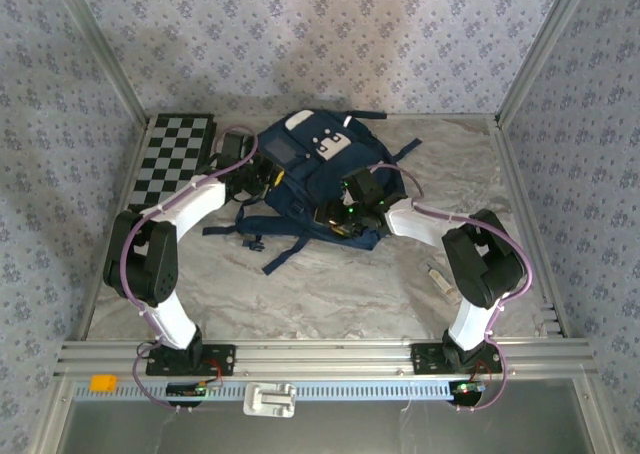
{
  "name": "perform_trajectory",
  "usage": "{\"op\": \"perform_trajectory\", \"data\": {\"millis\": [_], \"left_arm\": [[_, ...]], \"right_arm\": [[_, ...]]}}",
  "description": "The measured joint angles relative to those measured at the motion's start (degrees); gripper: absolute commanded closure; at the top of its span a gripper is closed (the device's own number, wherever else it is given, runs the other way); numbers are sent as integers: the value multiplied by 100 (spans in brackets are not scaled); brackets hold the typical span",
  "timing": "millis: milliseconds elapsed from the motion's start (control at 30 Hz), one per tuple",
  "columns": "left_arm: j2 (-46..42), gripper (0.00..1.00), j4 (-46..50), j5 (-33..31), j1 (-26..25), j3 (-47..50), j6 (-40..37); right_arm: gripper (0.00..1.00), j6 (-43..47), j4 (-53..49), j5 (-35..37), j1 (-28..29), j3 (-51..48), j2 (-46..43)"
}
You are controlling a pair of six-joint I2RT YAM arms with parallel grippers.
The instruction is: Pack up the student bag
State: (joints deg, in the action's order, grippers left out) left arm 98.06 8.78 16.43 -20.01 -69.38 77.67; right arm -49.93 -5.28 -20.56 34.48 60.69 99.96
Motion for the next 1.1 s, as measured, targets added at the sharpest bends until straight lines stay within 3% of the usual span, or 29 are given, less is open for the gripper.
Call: {"op": "perform_trajectory", "data": {"millis": [367, 633, 1100], "left_arm": [[0, 100, -48, -44, 0, 0, 2], [9, 100, -48, -63, 2, 0, 2], [61, 100, -35, -35, 2, 0, -4]], "right_arm": [[71, 48, 350, -35, -153, -173, -11], [73, 129, 699, -79, -188, -243, -11], [98, 520, 640, -59, -199, -214, -11]]}}
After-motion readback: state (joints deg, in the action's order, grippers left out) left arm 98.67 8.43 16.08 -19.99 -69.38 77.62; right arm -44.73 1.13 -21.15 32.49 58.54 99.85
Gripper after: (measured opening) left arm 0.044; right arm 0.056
